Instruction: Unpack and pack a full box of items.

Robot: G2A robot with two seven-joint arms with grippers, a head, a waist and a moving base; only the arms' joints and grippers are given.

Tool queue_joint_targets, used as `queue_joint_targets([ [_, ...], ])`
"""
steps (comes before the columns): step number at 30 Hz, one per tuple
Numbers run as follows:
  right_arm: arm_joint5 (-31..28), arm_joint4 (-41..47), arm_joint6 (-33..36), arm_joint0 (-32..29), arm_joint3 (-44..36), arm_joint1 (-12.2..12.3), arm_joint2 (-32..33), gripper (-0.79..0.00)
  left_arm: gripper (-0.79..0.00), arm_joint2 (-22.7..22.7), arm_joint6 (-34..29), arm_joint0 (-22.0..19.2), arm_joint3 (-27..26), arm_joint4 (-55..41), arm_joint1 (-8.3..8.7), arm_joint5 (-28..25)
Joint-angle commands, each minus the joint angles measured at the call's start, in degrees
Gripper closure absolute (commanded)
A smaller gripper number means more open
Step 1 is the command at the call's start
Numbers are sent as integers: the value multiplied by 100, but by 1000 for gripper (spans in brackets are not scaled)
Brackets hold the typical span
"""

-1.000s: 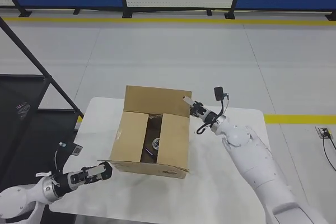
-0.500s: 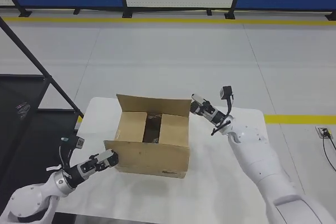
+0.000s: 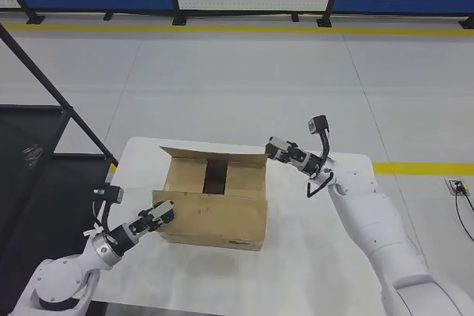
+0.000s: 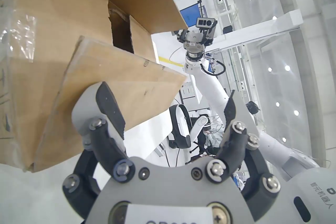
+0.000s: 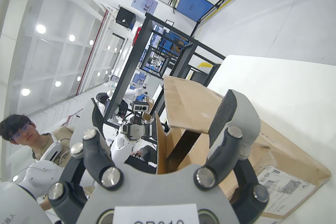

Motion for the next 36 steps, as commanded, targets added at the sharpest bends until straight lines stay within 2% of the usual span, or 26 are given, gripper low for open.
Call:
queue_joint_targets([
  [1,4,60,197,-3,-87,11,-3,-785,-785,43,62,-18,-2,51,-8,5],
  [8,487,269,681,-271,-939,145,-140,-785,-785,224,388,-77,-32,453,-40,-17],
  [13,780,282,973,-348,-1206,244,-206,-785,-785,365,539,-134,-33,638,-66,-29],
  [18,1022,306,1210,-341,-1189,282,-281,-785,-785,464,641,-222,-15,737,-89,-9],
  [23,1450,-41,957,-226,-1039,244,-484,-785,-785,573,813,-368,66,793,-122,101],
  [28,1790,82,901,-188,-986,178,-603,-785,-785,733,1047,-515,163,908,-166,202],
  [36,2042,380,1174,-177,-1025,114,-694,-785,-785,1002,1458,-754,350,1216,-244,292],
])
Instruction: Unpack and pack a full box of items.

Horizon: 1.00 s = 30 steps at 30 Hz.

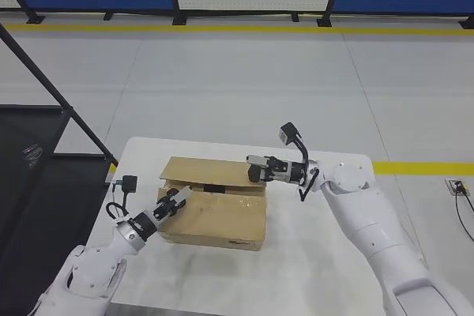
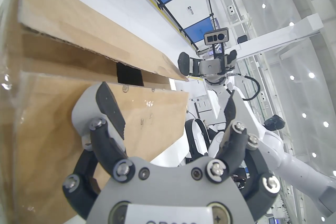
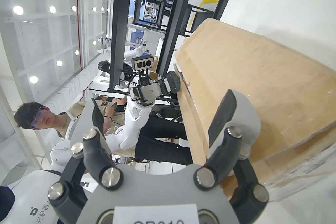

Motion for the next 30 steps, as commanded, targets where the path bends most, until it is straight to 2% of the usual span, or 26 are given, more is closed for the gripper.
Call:
queue_joint_targets([
  [1,36,36,101,-23,-50,-4,-20,-785,-785,49,107,-53,36,174,-13,10],
  [10,355,-269,94,-340,-572,50,-116,-785,-785,192,206,-199,204,245,-74,-4],
  [16,544,-387,-71,-631,-852,86,-140,-785,-785,86,207,-236,225,111,-87,-71],
  [22,651,-465,-384,-891,-1114,142,-56,-785,-785,-251,263,-160,173,-70,-67,-150],
  [30,711,-484,-571,-1042,-1268,169,-10,-785,-785,-951,411,82,6,-401,-14,17],
])
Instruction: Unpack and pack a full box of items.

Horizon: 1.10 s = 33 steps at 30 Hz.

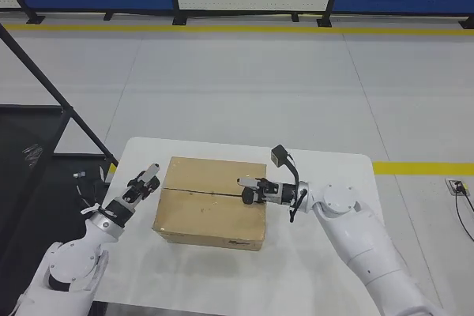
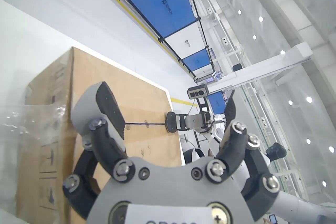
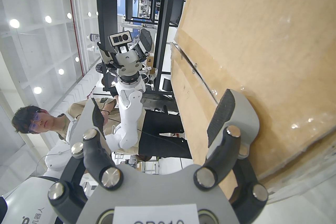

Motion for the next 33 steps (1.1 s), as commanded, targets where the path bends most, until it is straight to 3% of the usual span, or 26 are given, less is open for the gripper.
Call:
queue_joint_targets([
  [1,-1,1,5,2,2,-1,-1,-785,-785,-41,-7,20,-25,5,4,10],
  [33,-1,1,5,2,2,-1,-1,-785,-785,-52,89,42,24,-24,-2,83],
])
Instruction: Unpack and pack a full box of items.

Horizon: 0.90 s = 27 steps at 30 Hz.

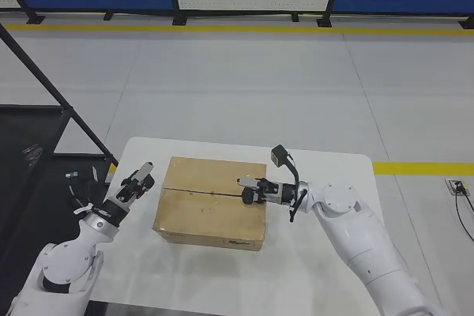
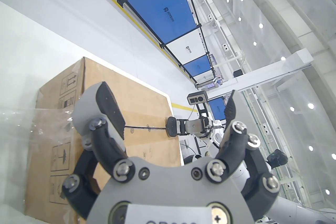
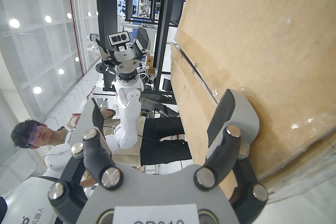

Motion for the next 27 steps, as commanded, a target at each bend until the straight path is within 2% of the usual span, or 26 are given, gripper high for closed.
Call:
queue_joint_targets([
  [1,0,0,0,0,0,0,0,-785,-785,-5,229,28,56,-40,-17,170],
  [7,60,-70,-221,-195,-291,27,30,-785,-785,37,575,105,255,-137,-65,352],
  [14,386,-274,-463,-290,-483,73,77,-785,-785,-112,940,355,428,-374,-103,569],
  [27,633,-286,-483,-293,-477,93,90,-785,-785,-136,957,396,448,-453,-111,652],
])
